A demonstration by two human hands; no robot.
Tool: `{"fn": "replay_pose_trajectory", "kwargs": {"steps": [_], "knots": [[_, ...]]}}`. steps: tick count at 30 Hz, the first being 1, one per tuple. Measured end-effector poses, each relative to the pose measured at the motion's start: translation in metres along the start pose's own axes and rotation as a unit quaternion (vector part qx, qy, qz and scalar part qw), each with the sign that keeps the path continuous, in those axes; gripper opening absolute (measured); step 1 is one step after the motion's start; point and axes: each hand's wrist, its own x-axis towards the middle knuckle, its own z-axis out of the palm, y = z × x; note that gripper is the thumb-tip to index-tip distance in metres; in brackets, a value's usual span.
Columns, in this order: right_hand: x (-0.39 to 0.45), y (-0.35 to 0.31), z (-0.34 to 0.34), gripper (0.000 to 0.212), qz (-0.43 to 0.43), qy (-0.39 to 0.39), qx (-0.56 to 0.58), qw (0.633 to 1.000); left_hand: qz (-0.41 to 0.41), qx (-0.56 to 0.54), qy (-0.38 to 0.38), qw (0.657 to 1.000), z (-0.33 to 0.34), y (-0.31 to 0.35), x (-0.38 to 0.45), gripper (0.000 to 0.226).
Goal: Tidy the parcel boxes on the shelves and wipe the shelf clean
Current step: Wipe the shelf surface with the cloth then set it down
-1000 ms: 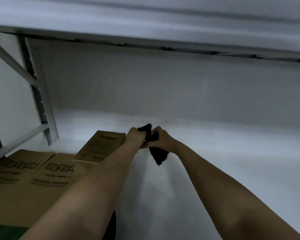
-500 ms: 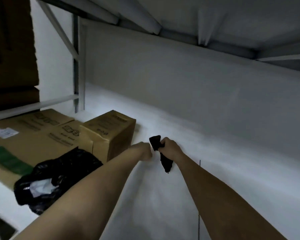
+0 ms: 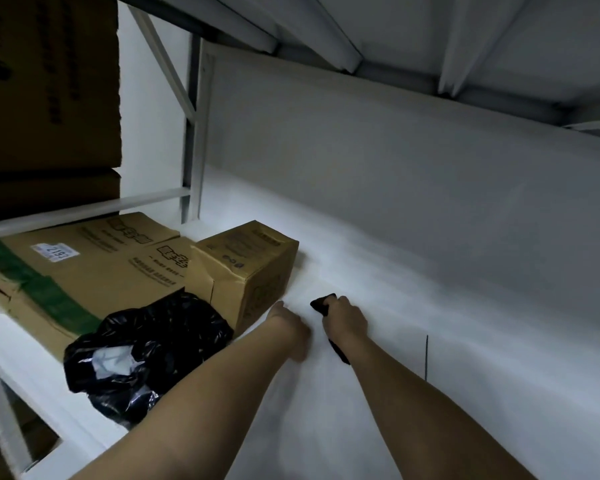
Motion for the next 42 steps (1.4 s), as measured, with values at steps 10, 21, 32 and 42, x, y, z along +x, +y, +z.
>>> {"fn": "replay_pose_trajectory", "kwargs": {"steps": [10, 21, 32, 42], "knots": [[0.035, -0.018, 0.007, 0.048, -0.109, -0.076, -0.120, 0.984, 0.005, -0.004, -0.004, 1.000, 0.002, -0.005, 0.012, 0.050], [0.051, -0.031, 0.010, 0.042, -0.200, -0.092, -0.062, 0.974, 0.012, -0.009, 0.009, 1.000, -0.004, -0.016, 0.024, 0.044], [0.072, -0.020, 0.018, 0.051, 0.040, -0.068, -0.093, 0.993, 0.053, -0.040, 0.001, 0.998, 0.000, -0.019, 0.023, 0.048], [0.084, -0.031, 0.009, 0.065, -0.188, -0.118, -0.093, 0.971, 0.118, -0.027, -0.020, 0.992, -0.001, -0.032, 0.017, 0.056]]}}
